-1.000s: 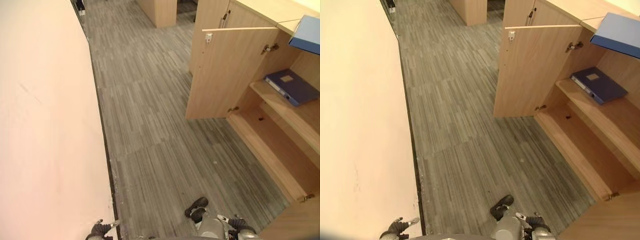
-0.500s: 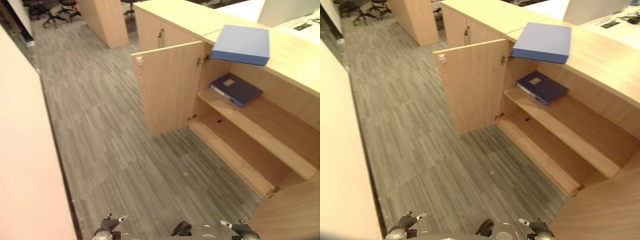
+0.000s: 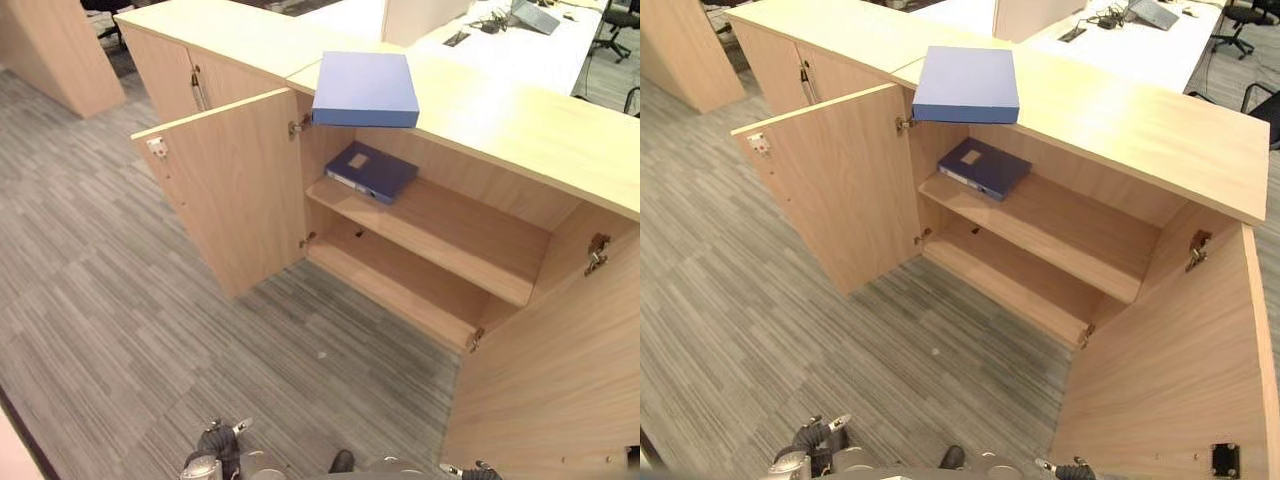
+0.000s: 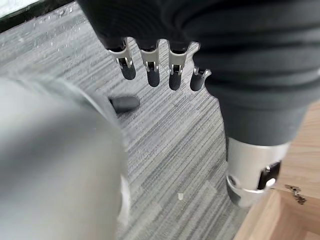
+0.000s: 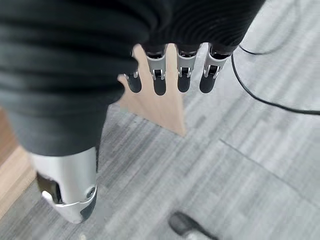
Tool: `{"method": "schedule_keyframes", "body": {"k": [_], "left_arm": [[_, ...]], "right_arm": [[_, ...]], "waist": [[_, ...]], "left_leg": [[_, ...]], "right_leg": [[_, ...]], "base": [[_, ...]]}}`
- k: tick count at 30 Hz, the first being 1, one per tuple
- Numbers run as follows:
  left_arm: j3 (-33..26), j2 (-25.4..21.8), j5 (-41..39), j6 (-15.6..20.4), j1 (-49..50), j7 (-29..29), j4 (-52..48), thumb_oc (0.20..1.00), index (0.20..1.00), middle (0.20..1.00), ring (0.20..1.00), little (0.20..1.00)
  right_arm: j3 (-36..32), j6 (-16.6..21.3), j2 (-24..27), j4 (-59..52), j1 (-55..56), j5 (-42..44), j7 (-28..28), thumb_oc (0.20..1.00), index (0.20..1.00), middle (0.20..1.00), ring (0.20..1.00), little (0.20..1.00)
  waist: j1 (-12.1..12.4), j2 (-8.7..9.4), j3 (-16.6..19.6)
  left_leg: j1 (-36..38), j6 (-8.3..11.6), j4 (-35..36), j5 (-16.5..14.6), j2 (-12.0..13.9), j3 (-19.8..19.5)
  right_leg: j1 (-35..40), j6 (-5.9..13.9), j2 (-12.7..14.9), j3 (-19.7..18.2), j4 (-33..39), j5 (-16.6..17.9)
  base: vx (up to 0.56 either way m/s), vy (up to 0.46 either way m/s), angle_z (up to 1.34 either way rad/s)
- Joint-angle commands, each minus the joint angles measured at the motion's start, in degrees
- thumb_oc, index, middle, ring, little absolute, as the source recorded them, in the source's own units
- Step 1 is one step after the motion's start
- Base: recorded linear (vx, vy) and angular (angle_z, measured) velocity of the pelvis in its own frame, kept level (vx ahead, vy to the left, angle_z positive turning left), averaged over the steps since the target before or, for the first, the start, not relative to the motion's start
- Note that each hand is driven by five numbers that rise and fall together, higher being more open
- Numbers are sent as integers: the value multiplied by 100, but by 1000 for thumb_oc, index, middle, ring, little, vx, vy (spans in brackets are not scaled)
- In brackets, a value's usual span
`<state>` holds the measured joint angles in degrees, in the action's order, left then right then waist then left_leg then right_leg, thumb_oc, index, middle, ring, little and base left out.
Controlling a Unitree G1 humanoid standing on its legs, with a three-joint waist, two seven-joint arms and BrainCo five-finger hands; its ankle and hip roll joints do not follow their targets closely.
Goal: Put the empty folder in the office cabinet
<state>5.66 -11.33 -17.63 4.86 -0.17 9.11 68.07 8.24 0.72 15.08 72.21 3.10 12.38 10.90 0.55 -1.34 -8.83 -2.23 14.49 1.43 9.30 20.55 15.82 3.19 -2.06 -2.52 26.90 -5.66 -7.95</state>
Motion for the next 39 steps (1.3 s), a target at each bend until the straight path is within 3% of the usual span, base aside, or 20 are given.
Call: {"method": "schedule_keyframes", "body": {"k": [1, 6, 11, 14, 15, 16, 22, 24, 29, 32, 33, 34, 37, 38, 39], "left_arm": [[110, -181, 35, 96, -41, -66, -30, 1000, 1000, 1000, 1000, 1000], [199, -259, 127, 104, -122, -103, -103, 1000, 1000, 1000, 1000, 1000], [288, -333, 262, 71, -119, -133, -249, 1000, 1000, 1000, 1000, 1000], [398, -365, 448, 6, -97, -246, -291, 1000, 1000, 1000, 1000, 1000], [398, -365, 448, 6, -97, -246, -291, 1000, 1000, 1000, 1000, 1000], [410, -379, 423, -8, -95, -285, -338, 1000, 1000, 1000, 1000, 1000], [489, -417, 243, 64, -165, -333, -682, 1000, 1000, 1000, 1000, 1000], [695, -394, 298, 140, -199, -429, -1008, 1000, 1000, 1000, 1000, 1000], [1063, -591, 274, 198, -42, -728, -2013, 1000, 1000, 1000, 1000, 1000], [1224, -778, 123, 174, 70, -917, -2671, 1000, 1000, 1000, 1000, 1000], [1224, -781, 122, 171, 74, -917, -2677, 1000, 1000, 1000, 1000, 1000], [1278, -947, 236, 234, 184, -892, -3233, 1000, 1000, 1000, 1000, 1000], [1277, -1059, 259, 221, 270, -906, -3709, 1000, 1000, 1000, 1000, 1000], [1199, -1115, 250, 215, 287, -914, -3980, 1000, 1000, 1000, 1000, 1000], [1195, -1118, 249, 206, 293, -916, -3991, 1000, 1000, 1000, 1000, 1000]], "right_arm": [[-173, 30, 40, 54, -300, 116, -67, 1000, 1000, 1000, 1000, 1000], [-290, -32, -10, 51, -295, 108, -113, 1000, 1000, 1000, 1000, 1000], [-263, -23, -63, -36, -333, 69, -131, 1000, 1000, 1000, 1000, 1000], [-265, -45, -75, -70, -303, -35, -144, 1000, 1000, 1000, 1000, 1000], [-265, -45, -75, -70, -303, -35, -144, 1000, 1000, 1000, 1000, 1000], [-249, -62, -116, -90, -298, -82, -142, 1000, 1000, 1000, 1000, 1000], [-132, -101, -147, -186, -448, -179, -199, 1000, 1000, 1000, 1000, 1000], [-91, -96, -143, -227, -483, -217, -211, 1000, 1000, 1000, 1000, 1000], [-113, -110, -81, -170, -426, -308, -223, 1000, 1000, 1000, 1000, 1000], [-137, -92, -21, -185, -363, -308, -272, 1000, 1000, 1000, 1000, 1000], [-136, -92, -23, -185, -361, -308, -272, 1000, 1000, 1000, 1000, 1000], [-18, -80, 71, -218, -413, -356, -257, 1000, 1000, 1000, 1000, 1000], [57, -91, 105, -266, -448, -371, -245, 1000, 1000, 1000, 1000, 1000], [94, -83, 124, -324, -468, -408, -238, 1000, 1000, 1000, 1000, 1000], [96, -85, 124, -326, -467, -409, -238, 1000, 1000, 1000, 1000, 1000]], "waist": [[172, 100, -132], [71, 60, -63], [-3, 50, -43], [71, 12, -60], [71, 12, -60], [87, -20, -68], [30, -83, -154], [-40, -74, -181], [-81, -48, -69], [-103, 73, 14], [-103, 69, 18], [1, 146, -42], [73, 163, -63], [119, 182, -45], [119, 187, -36]], "left_leg": [[12, -416, -158, -94, -285, 190], [227, -948, -37, -521, -1090, 434], [641, -1469, 269, -867, -1816, 600], [925, -1659, 341, -1177, -2080, 829], [925, -1659, 341, -1177, -2080, 829], [1017, -1674, 327, -1296, -2111, 982], [992, -1520, 224, -1221, -1969, 1233], [1024, -1485, 230, -1243, -1952, 1248], [962, -1367, 86, -1287, -1805, 1275], [745, -1083, -814, -1562, -1338, 1499], [733, -1080, -837, -1573, -1324, 1496], [389, -862, -1892, -1555, -767, 1659], [158, -745, -1814, -1349, -443, 1757], [18, -644, -1318, -994, -294, 1652], [28, -635, -1272, -956, -303, 1657]], "right_leg": [[311, 600, 1195, 291, -140, -37], [26, 927, 1908, 41, -973, 87], [-312, 1204, 2526, -21, -2152, 645], [-203, 1317, 3096, 1015, -2727, 1022], [-203, 1317, 3096, 1015, -2727, 1022], [-167, 1405, 3252, 1632, -2766, 1199], [-561, 1430, 2763, 2215, -1643, 1339], [-672, 1426, 2678, 2095, -1454, 1342], [-540, 1244, 2398, 2194, -834, 1258], [-302, 1028, 2073, 2254, -345, 1056], [-301, 1024, 2061, 2257, -335, 1058], [-49, 765, 1707, 2152, 69, 742], [-6, 658, 1508, 2041, 318, 659], [-2, 658, 1399, 1975, 428, 639], [-9, 650, 1393, 1973, 437, 640]], "base": [[147, 282, -33], [214, 419, -25], [184, 364, -21], [150, 286, -39], [116, 176, -71], [74, 111, -75], [36, -14, -42], [25, -77, -2], [30, -143, -2], [33, -209, -12], [17, -333, -12], [9, -234, -16], [-22, -70, -55], [12, 42, -78], [60, 78, -60]]}}
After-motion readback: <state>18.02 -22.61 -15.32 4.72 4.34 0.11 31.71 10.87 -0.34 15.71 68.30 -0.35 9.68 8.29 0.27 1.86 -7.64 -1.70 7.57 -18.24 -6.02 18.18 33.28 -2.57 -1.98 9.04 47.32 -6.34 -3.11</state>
